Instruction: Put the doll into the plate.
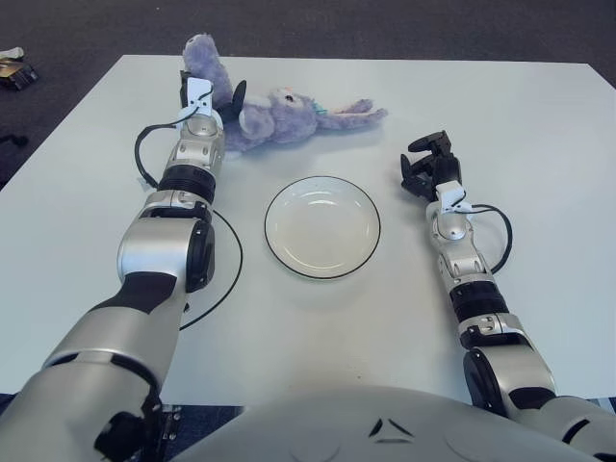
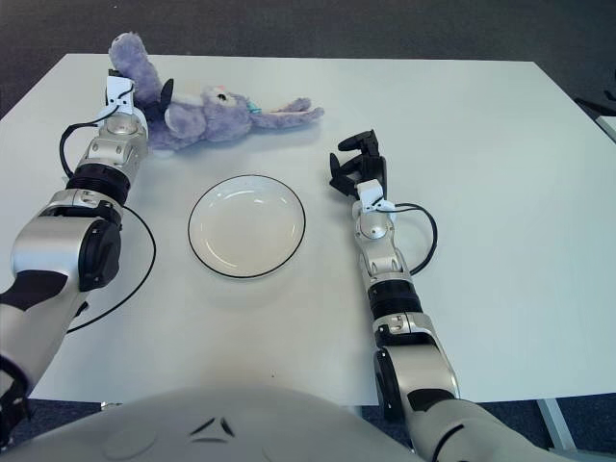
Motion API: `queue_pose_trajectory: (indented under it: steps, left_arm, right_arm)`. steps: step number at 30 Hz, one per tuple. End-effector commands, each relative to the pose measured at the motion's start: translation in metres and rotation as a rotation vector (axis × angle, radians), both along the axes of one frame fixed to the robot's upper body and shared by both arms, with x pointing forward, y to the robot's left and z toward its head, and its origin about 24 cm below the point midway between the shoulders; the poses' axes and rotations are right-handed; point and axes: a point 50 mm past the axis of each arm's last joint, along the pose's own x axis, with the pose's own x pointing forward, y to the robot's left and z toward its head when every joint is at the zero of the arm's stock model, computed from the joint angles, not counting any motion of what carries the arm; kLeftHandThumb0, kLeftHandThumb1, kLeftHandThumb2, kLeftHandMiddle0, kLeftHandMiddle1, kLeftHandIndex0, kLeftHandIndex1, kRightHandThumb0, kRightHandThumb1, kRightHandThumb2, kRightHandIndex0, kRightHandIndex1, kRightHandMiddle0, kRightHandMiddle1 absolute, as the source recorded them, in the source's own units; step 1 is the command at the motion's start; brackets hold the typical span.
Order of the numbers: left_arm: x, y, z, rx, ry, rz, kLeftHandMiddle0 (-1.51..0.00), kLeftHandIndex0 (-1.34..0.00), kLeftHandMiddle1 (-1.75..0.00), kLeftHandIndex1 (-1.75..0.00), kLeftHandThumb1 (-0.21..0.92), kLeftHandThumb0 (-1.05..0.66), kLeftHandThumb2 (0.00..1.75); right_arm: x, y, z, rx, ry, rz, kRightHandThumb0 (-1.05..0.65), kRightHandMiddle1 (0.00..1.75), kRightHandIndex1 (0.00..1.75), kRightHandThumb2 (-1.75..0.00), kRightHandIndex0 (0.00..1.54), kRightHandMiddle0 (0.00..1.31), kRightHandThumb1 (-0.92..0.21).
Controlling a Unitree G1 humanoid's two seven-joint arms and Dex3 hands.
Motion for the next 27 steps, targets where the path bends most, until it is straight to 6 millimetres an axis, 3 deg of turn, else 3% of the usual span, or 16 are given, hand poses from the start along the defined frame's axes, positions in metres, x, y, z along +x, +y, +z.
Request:
queue_pose_trajectory:
  steps: [1,4,6,8,9,11,14,21,27]
  left_arm:
    - [0.0009,-0.0021,0.0060,-0.015,-0.071,-0.039,-0.79,-0.43,-1.30,-1.74,0.32,0.03,1.16]
    - [-0.0004,-0.0028,0.0041,-0.032,-0.111,-0.057,-0.84,-0.49,-1.25,-1.74,0.27,0.01,1.21]
    - [-0.0008,-0.0027,0.0041,-0.033,-0.128,-0.061,-0.70,-0.55,-1.54,-1.75,0.22,0.00,1.36]
    - [-0.0012,-0.0027,0.0041,-0.031,-0.142,-0.061,-0.66,-0.58,-1.63,-1.75,0.19,0.00,1.43]
    - [-0.0013,-0.0027,0.0040,-0.030,-0.148,-0.061,-0.76,-0.58,-1.49,-1.75,0.18,0.00,1.40]
    - [-0.0018,-0.0031,0.0033,-0.024,-0.158,-0.059,-0.85,-0.58,-1.36,-1.75,0.15,0.00,1.39]
    - [-0.0024,-0.0046,0.0030,-0.022,-0.176,-0.063,-0.92,-0.59,-1.30,-1.75,0.12,0.00,1.40]
    - [-0.0053,-0.0100,0.0017,-0.016,-0.224,-0.085,-0.92,-0.61,-1.45,-1.75,0.04,0.00,1.54]
    - [-0.0074,-0.0120,0.0023,-0.018,-0.254,-0.113,-0.86,-0.60,-1.60,-1.75,0.04,0.00,1.59]
  right_arm:
    - [-0.0096,-0.0032,-0.0272,-0.043,0.116,0.001,-0.01,1.75,1.60,-0.90,0.47,0.17,-0.63]
    - [-0.0094,-0.0034,-0.0273,-0.047,0.113,0.006,-0.01,1.75,1.60,-0.90,0.47,0.17,-0.64]
    - [-0.0094,-0.0035,-0.0276,-0.050,0.112,0.009,-0.01,1.75,1.61,-0.90,0.47,0.17,-0.64]
    - [-0.0093,-0.0036,-0.0279,-0.052,0.112,0.012,-0.01,1.74,1.61,-0.90,0.47,0.17,-0.64]
    - [-0.0092,-0.0036,-0.0280,-0.054,0.111,0.013,-0.01,1.74,1.61,-0.90,0.47,0.17,-0.63]
    - [-0.0091,-0.0037,-0.0282,-0.059,0.111,0.014,-0.01,1.74,1.61,-0.90,0.47,0.17,-0.63]
    - [-0.0089,-0.0037,-0.0284,-0.068,0.110,0.013,-0.01,1.74,1.61,-0.91,0.47,0.17,-0.63]
    - [-0.0085,-0.0038,-0.0287,-0.083,0.106,0.012,-0.01,1.75,1.61,-0.90,0.47,0.17,-0.63]
    - [-0.0083,-0.0037,-0.0289,-0.084,0.106,0.011,-0.01,1.74,1.61,-0.90,0.47,0.17,-0.63]
